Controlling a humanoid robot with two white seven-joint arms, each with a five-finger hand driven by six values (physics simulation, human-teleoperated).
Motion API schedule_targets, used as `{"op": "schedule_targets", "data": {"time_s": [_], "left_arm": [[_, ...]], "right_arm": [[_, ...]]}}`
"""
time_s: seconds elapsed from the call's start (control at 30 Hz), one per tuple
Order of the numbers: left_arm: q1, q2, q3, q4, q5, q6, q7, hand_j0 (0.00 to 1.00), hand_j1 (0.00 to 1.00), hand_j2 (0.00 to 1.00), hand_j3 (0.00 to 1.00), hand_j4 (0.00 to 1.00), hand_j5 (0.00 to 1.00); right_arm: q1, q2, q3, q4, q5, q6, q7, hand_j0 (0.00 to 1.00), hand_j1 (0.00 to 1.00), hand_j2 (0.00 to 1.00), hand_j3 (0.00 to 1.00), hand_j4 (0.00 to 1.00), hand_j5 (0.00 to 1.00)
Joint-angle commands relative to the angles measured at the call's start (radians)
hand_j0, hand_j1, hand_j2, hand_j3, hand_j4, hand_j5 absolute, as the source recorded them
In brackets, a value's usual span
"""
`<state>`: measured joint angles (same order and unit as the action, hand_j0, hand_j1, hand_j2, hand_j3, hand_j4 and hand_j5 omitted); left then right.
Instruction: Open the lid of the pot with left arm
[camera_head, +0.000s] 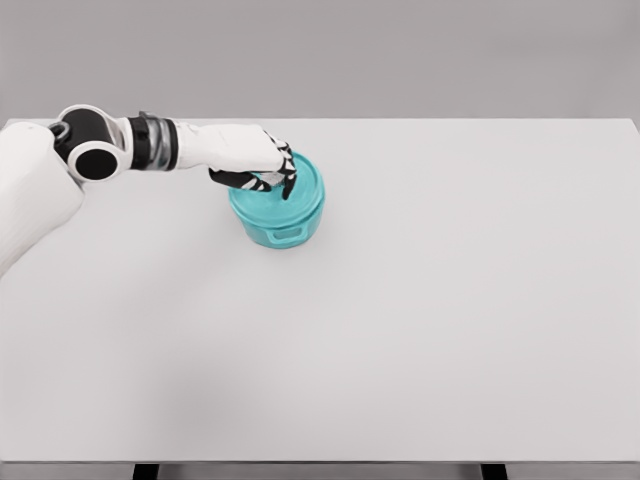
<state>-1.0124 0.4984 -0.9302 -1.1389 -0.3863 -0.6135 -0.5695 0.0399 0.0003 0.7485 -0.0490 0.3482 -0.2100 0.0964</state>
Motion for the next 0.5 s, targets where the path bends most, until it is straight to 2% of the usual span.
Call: {"op": "schedule_targets", "data": {"time_s": [0.0,0.17,0.27,0.33,0.47], "left_arm": [[-0.002,0.009,0.005,-0.002,0.01,0.003,0.002,0.4,0.4,0.4,0.4,0.4,0.4],[-0.003,0.164,0.022,-0.03,0.014,0.003,0.007,0.39,0.39,0.39,0.39,0.39,0.39],[0.009,0.265,0.059,-0.038,0.014,0.003,0.01,0.39,0.39,0.39,0.39,0.39,0.39],[0.031,0.296,0.06,-0.041,0.012,0.003,0.01,0.4,0.4,0.4,0.4,0.4,0.4],[0.043,0.299,0.059,-0.036,0.012,0.003,0.01,0.4,0.4,0.4,0.4,0.4,0.4]], "right_arm": [[0.0,0.0,0.0,0.0,0.0,0.0,0.0,1.0,1.0,1.0,1.0,1.0,1.0],[0.0,0.0,0.0,0.0,0.0,0.0,0.0,1.0,1.0,1.0,1.0,1.0,1.0],[0.0,0.0,0.0,0.0,0.0,0.0,0.0,1.0,1.0,1.0,1.0,1.0,1.0],[0.0,0.0,0.0,0.0,0.0,0.0,0.0,1.0,1.0,1.0,1.0,1.0,1.0],[0.0,0.0,0.0,0.0,0.0,0.0,0.0,1.0,1.0,1.0,1.0,1.0,1.0]]}}
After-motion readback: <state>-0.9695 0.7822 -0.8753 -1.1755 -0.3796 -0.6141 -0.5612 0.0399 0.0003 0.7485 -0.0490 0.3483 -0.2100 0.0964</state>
